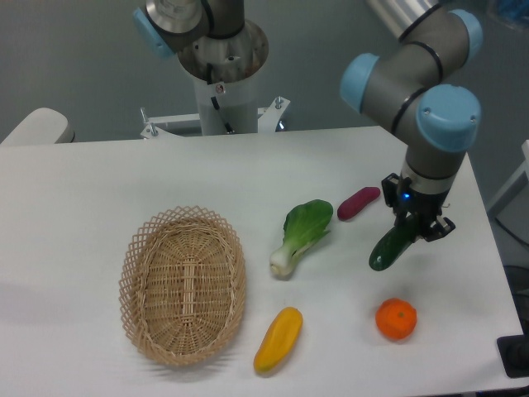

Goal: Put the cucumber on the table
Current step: 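Lower the held green cucumber and tilt it toward the table surface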

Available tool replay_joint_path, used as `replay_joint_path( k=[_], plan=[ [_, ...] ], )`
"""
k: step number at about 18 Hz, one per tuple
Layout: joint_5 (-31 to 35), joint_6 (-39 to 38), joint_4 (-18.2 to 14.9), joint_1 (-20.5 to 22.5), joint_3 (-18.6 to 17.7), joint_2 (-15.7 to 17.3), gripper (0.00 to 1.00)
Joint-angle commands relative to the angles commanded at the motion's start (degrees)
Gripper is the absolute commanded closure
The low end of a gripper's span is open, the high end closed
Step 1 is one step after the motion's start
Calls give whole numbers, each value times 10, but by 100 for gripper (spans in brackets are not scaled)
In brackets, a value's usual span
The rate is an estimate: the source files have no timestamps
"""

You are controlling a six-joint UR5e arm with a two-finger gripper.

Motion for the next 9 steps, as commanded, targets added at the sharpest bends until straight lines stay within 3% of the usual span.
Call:
replay_joint_path(
  k=[4,9],
  plan=[
    [1,39,62,17,-47,-16,74],
    [1,22,71,14,-67,-34,74]
  ],
)
